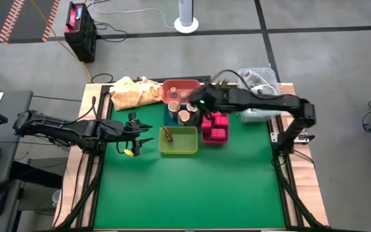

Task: Sort spices by type
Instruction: Return to Home Position

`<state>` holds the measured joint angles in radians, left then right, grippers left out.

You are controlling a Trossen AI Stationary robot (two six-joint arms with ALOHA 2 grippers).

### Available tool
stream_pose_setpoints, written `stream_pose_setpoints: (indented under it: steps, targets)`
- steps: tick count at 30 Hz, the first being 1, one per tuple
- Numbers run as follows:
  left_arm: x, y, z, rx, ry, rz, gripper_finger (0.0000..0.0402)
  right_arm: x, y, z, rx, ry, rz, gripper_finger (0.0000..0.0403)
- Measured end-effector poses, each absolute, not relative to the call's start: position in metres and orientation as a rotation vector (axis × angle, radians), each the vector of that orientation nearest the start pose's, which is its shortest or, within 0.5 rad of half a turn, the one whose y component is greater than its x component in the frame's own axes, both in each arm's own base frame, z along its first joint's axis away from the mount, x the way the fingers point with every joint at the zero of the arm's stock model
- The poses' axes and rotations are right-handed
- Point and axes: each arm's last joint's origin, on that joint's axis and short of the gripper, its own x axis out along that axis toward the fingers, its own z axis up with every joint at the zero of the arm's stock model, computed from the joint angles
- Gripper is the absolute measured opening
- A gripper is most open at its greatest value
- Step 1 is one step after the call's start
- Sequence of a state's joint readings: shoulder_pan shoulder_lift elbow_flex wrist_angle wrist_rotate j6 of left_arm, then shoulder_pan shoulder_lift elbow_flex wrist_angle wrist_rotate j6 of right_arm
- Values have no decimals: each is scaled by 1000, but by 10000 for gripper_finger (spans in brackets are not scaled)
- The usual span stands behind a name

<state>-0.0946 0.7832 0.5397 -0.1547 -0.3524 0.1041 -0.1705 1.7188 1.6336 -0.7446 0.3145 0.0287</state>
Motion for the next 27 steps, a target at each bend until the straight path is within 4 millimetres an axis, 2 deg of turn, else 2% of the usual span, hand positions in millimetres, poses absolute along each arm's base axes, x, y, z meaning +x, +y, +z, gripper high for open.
stream_pose_setpoints:
  steps: [5,14,20,23,27]
  targets:
    - [159,-9,260,184,294,217,224,325,-62,334,-46,687,-497,364]
    - [148,-7,258,178,145,235,224,254,-62,300,15,419,-542,349]
    - [142,-6,251,221,128,233,224,222,-56,280,-6,214,-544,336]
    - [142,-6,249,202,136,234,224,210,-54,272,-18,169,-541,330]
    - [142,-6,247,215,159,239,224,198,-50,272,-61,84,-538,326]
